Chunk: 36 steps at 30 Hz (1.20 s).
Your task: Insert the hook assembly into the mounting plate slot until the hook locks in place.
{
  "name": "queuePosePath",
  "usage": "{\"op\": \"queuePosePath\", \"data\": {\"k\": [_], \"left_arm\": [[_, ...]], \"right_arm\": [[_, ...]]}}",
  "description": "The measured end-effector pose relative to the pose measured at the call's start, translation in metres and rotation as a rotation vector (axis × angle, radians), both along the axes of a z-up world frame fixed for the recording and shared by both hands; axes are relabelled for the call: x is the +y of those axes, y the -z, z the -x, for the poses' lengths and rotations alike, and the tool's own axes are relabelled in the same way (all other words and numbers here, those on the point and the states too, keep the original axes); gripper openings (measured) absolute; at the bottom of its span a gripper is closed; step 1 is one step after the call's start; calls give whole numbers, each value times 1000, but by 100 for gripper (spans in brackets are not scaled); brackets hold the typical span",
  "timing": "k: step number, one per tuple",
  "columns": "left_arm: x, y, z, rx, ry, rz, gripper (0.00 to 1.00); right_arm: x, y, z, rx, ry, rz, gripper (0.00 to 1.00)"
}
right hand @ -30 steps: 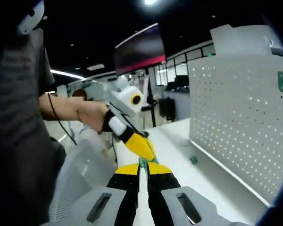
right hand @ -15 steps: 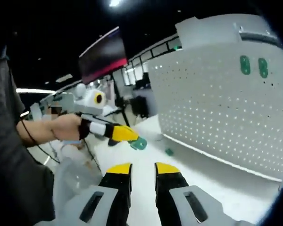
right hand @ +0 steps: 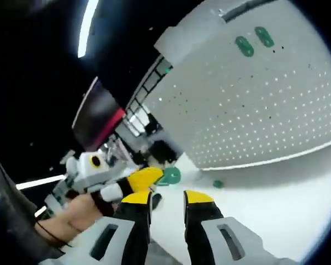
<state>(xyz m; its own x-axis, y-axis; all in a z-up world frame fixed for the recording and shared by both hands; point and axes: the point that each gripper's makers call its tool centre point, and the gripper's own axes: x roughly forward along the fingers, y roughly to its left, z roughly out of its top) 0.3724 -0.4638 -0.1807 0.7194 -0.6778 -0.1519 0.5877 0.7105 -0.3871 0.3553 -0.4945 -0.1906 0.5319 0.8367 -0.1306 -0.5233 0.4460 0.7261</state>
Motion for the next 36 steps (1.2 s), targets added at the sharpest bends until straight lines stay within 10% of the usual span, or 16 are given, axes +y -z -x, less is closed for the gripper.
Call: {"op": "queuePosePath", "data": {"k": [9, 36], "left_arm": [[-10, -15, 6, -106, 29, -13, 1], [-16, -14, 13, -253, 74, -145, 2]], "right_arm": [[4, -15, -5, 187, 30, -280, 15], [4, -8, 0, 446, 42, -488, 3]]}}
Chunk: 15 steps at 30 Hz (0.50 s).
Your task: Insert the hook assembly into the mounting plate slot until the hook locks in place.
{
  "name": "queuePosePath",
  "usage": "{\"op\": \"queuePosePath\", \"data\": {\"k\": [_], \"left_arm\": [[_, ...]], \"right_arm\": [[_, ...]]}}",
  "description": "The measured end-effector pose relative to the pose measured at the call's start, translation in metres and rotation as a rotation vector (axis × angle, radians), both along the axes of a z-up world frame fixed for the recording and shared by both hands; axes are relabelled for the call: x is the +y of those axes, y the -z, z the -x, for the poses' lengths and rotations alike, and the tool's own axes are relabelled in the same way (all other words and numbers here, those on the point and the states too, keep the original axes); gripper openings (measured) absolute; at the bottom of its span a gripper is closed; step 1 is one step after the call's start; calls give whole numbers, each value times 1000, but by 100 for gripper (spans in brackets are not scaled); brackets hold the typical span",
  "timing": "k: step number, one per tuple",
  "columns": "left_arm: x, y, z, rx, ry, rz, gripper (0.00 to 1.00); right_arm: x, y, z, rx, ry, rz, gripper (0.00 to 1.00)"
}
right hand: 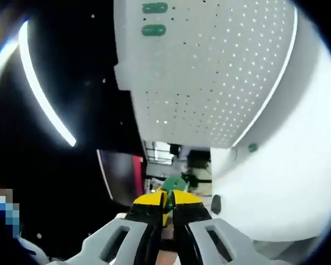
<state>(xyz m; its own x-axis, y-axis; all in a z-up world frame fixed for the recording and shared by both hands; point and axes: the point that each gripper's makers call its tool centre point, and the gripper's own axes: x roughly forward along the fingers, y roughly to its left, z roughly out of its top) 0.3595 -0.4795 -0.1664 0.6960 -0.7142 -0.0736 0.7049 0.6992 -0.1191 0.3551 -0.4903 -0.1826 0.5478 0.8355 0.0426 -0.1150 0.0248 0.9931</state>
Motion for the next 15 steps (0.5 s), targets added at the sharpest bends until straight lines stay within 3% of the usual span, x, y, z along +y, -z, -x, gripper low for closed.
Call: {"op": "queuePosePath", "data": {"k": [4, 6, 8, 11, 13, 15], "left_arm": [[0, 0, 0, -20, 4, -17, 2], [-2, 4, 2, -40, 18, -65, 2], [-3, 7, 2, -50, 21, -107, 2], [-3, 6, 2, -49, 6, -95, 3], [-3, 7, 1, -47, 7, -100, 3], [-2, 6, 1, -44, 8, -95, 3]], "right_arm": [[0, 3, -1, 36, -3, -24, 2], [-1, 4, 0, 35, 2, -18, 1], [-3, 6, -1, 10, 9, 13, 0], [-4, 5, -2, -6, 18, 20, 0], [-5, 6, -3, -69, 21, 88, 0], [-5, 2, -3, -90, 17, 104, 0]]}}
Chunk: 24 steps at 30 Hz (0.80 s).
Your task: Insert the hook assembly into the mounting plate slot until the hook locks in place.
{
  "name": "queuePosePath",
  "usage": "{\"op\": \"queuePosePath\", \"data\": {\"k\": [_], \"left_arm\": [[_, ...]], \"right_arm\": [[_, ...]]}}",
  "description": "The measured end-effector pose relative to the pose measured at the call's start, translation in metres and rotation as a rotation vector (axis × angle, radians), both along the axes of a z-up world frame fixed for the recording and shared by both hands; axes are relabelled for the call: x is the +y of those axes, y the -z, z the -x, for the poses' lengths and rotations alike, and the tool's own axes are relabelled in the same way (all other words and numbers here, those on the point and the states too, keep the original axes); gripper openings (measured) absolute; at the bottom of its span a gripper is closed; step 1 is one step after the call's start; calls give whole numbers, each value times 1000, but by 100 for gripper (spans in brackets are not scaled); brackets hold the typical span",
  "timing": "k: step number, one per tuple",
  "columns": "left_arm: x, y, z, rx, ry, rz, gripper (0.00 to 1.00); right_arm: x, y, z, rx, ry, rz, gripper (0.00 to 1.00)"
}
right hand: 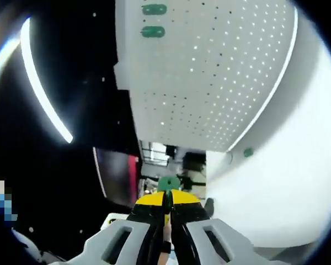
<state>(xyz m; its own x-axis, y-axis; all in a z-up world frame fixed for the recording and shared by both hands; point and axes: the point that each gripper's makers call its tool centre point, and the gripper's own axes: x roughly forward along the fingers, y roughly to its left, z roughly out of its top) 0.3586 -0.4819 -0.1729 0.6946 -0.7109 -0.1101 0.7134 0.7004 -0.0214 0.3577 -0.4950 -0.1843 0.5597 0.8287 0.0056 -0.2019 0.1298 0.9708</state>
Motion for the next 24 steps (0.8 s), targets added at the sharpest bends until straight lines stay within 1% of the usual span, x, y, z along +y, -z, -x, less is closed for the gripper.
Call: {"op": "queuePosePath", "data": {"k": [1, 3, 5, 6, 7, 8, 10, 12, 14, 15, 17, 18, 19, 20, 23, 24], "left_arm": [[0, -1, 0, 4, 2, 13, 4], [-1, -3, 0, 13, 3, 25, 4], [0, -3, -1, 27, 6, 29, 4], [-1, -4, 0, 33, 8, 35, 4], [-1, -4, 1, 33, 10, 32, 4], [-2, -3, 1, 35, 9, 23, 5], [-1, -3, 1, 42, 5, 17, 5], [0, -3, 1, 57, 4, 26, 5], [1, -5, 0, 59, -2, 39, 5], [1, -6, 0, 62, -2, 43, 5], [1, -6, 0, 59, -2, 40, 5], [1, -6, -1, 57, -2, 36, 5], [0, -6, -1, 57, -3, 31, 5], [0, -6, -1, 59, -5, 30, 5], [0, -7, -1, 55, -8, 25, 7], [0, -7, -1, 59, -6, 22, 8]], "right_arm": [[0, -1, 0, -1, 0, 1, 0], [0, -3, 0, -29, 5, 26, 0], [-1, -4, 0, -22, 20, 36, 0], [-2, -6, -2, -29, 35, 35, 0], [-3, -8, -4, -68, 42, 66, 0], [-3, -6, -2, -73, 30, 102, 0], [-2, -9, -4, -134, 20, 156, 0], [-1, -12, -5, -190, 22, 211, 0], [0, -18, -5, -229, 25, 231, 0], [0, -19, -5, -229, 24, 238, 0], [1, -21, -5, -270, 21, 284, 0], [2, -22, -4, -278, 17, 296, 0], [2, -22, -5, -299, 14, 320, 0], [2, -22, -5, -306, 13, 326, 0], [1, -22, -7, -296, 23, 315, 0], [1, -22, -7, -302, 28, 324, 0]]}}
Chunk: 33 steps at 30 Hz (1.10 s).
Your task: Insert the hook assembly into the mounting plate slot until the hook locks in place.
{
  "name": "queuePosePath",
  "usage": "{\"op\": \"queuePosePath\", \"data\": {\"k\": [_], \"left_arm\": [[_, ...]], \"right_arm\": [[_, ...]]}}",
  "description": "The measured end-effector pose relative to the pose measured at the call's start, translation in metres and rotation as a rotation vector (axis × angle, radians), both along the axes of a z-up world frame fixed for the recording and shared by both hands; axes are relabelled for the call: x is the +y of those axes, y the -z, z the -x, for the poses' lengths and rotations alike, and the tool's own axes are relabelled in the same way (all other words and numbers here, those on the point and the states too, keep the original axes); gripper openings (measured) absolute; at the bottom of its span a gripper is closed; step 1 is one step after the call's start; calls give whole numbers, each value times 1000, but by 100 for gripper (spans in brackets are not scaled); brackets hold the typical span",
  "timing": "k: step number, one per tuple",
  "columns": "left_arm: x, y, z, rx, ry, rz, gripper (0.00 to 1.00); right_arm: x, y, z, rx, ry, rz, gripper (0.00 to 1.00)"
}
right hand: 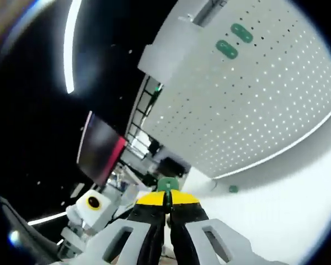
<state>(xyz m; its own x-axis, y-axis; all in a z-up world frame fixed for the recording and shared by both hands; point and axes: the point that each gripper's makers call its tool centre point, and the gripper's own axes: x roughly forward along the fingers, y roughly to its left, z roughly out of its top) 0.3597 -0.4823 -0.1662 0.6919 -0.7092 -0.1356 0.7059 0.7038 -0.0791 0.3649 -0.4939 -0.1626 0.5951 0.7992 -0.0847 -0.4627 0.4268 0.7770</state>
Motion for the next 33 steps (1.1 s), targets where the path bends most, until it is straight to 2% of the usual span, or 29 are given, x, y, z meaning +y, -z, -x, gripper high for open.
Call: {"op": "queuePosePath", "data": {"k": [4, 9, 15, 20, 24, 26, 30, 32, 33], "left_arm": [[0, 3, 1, 10, 4, -26, 9], [-4, 5, 2, 26, 11, -23, 16], [-4, 5, -1, 30, -4, -21, 40], [-2, 7, 0, 44, -2, -17, 49], [0, 9, 3, 54, 0, -15, 64], [1, 10, 5, 60, -3, -15, 72], [0, 11, 10, 77, 7, -17, 82], [1, 18, 12, 120, 1, -27, 92], [1, 18, 11, 111, -4, -33, 96]], "right_arm": [[0, -1, -1, -50, -2, 55, 0], [-2, -5, -2, -179, -8, 189, 0], [-1, -10, -2, -358, -9, 387, 0], [-2, -11, -5, -404, -1, 446, 0], [-10, -12, -13, -468, 21, 542, 0], [-13, -11, -16, -469, 26, 554, 0], [-26, -10, -30, -475, 72, 600, 0], [-33, -10, -37, -478, 94, 621, 0], [-37, -11, -41, -481, 108, 622, 0]]}}
